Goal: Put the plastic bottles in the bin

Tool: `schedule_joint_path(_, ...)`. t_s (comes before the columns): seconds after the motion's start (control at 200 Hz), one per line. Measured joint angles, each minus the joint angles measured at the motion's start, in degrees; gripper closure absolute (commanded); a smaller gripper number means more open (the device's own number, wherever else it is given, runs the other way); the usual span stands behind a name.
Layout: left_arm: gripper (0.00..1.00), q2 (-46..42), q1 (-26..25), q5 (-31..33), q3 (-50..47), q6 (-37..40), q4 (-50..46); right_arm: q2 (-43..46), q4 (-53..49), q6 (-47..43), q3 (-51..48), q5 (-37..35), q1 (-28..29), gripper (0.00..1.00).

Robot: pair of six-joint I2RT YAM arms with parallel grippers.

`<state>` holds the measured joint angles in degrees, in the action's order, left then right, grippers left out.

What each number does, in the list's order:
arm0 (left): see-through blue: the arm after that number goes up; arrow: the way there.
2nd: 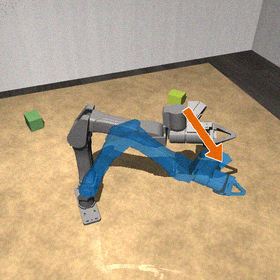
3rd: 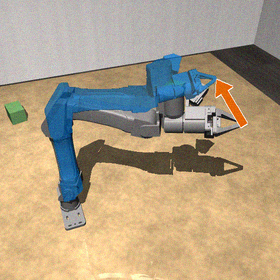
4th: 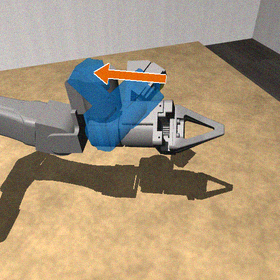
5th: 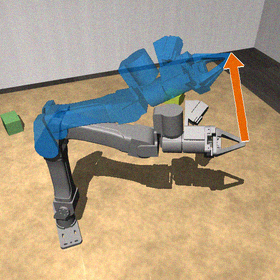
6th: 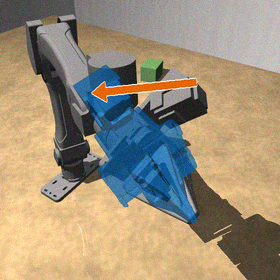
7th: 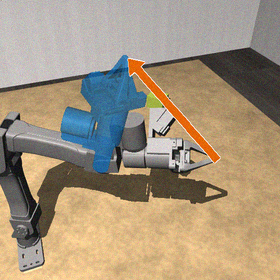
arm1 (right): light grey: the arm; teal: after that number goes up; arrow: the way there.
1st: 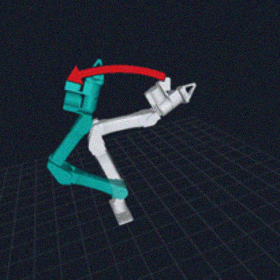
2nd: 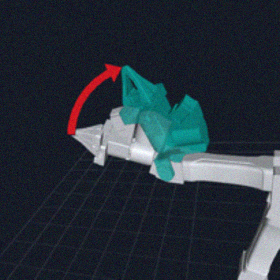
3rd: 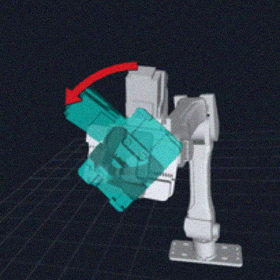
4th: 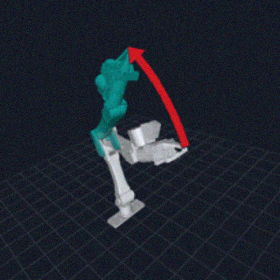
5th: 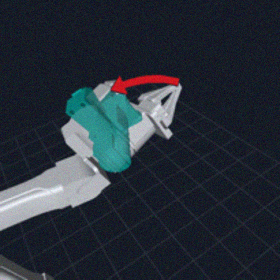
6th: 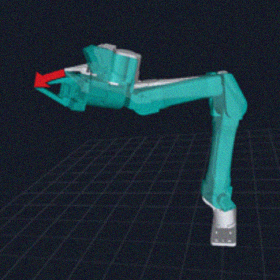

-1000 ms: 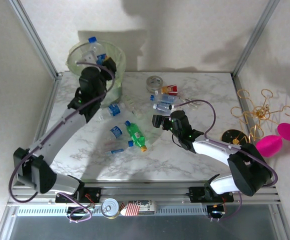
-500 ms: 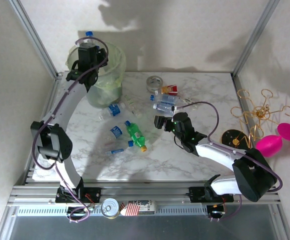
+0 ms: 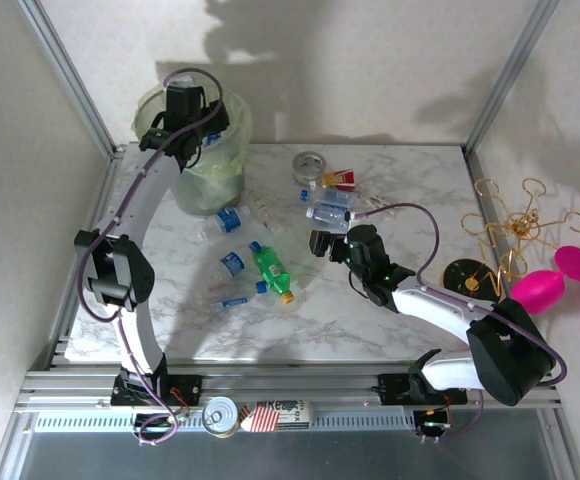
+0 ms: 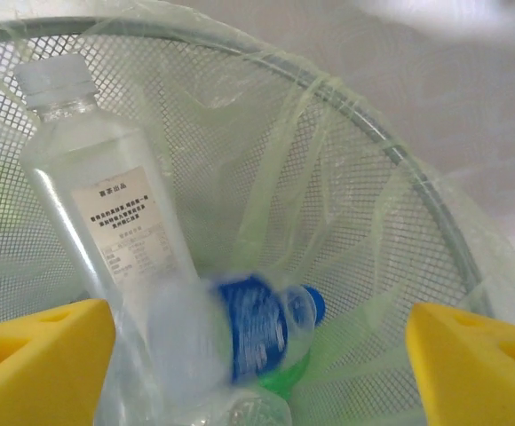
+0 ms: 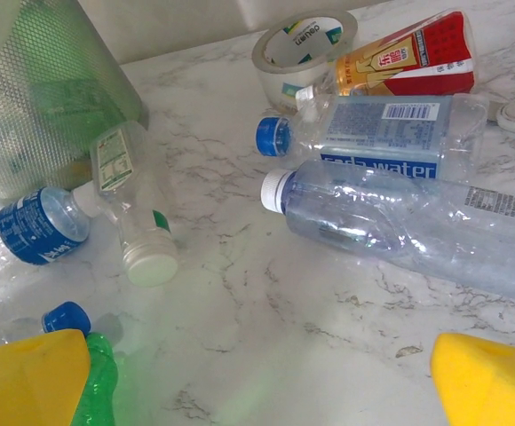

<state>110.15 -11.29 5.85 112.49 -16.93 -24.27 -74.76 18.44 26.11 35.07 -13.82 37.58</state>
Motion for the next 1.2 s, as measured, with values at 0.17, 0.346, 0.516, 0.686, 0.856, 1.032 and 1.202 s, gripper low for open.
schedule_joint_path(0.17,0.0,-6.49,-1.6,-0.17,-5.03,0.0,2.19,-0.63,-1.44,-1.31,0.17,-0.79,-0.79,0.01)
schedule_joint_path(0.346,0.0,-20.13,-7.56,-0.15,-17.53,-0.02,10.29,-4.81,-5.16,-3.8,3.61,-1.81,-2.49,0.01)
schedule_joint_path(0.516,0.0,-31.52,-15.76,0.7,-33.86,-0.72,22.29,-7.98,-7.76,-5.86,8.11,-1.84,-5.25,0.01)
schedule_joint_path(0.686,0.0,-36.98,-22.43,1.97,-52.74,-3.34,36.63,-11.17,-9.31,-8.9,12.17,0.61,-8.37,0.01)
schedule_joint_path(0.856,0.0,-37.22,-24.96,3.41,-64.78,-7.17,46.9,-18.18,-10.99,-13.64,19.39,3.91,-10.67,0.01)
schedule_joint_path(1.032,0.0,-37.38,-26.34,4.28,-71.12,-11.56,54.99,-25.66,-12.94,-18.6,25.64,7.06,-13.75,0.01)
schedule_joint_path(1.202,0.0,-38.23,-26.56,5.22,-77.9,-16.41,58.03,-31.26,-16.15,-22.62,29.75,10.12,-16.79,0.01)
